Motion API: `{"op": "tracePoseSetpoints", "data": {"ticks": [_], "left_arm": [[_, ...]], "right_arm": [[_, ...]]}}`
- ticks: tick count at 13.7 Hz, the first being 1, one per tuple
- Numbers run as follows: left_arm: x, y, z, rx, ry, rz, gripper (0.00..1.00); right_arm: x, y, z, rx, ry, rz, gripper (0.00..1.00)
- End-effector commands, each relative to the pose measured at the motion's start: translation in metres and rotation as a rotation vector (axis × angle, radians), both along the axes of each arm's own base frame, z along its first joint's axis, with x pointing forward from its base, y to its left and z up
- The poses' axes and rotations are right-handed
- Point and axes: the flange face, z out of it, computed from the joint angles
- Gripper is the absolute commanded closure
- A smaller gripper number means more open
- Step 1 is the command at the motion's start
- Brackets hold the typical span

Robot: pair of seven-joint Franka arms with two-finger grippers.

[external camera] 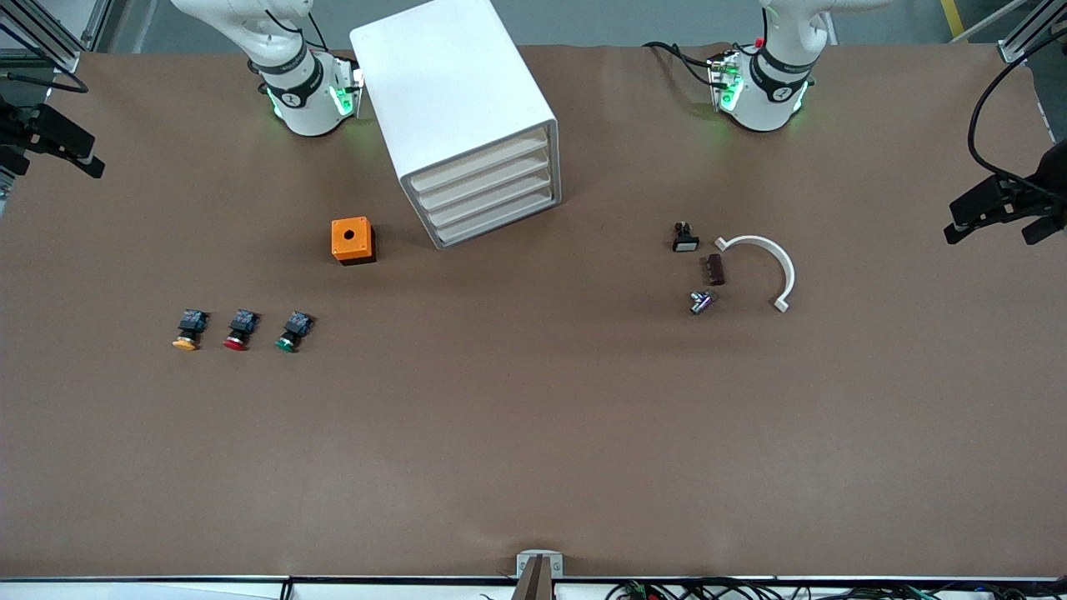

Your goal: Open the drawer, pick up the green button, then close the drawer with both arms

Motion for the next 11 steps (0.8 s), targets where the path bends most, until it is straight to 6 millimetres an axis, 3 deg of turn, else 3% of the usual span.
{"op": "tracePoseSetpoints", "data": {"ticks": [1,3,11], "left_arm": [[0.0,-0.01,0.002,0.008,0.013,0.016,0.0],[0.003,-0.026,-0.001,0.008,0.017,0.045,0.0],[0.001,-0.03,0.003,0.005,0.02,0.037,0.0]], "right_arm": [[-0.007,-0.002,0.002,0.013,-0.004,0.01,0.0],[-0.007,-0.002,0.002,0.013,-0.003,0.01,0.0],[-0.007,0.0,0.002,0.002,0.0,0.014,0.0]]}}
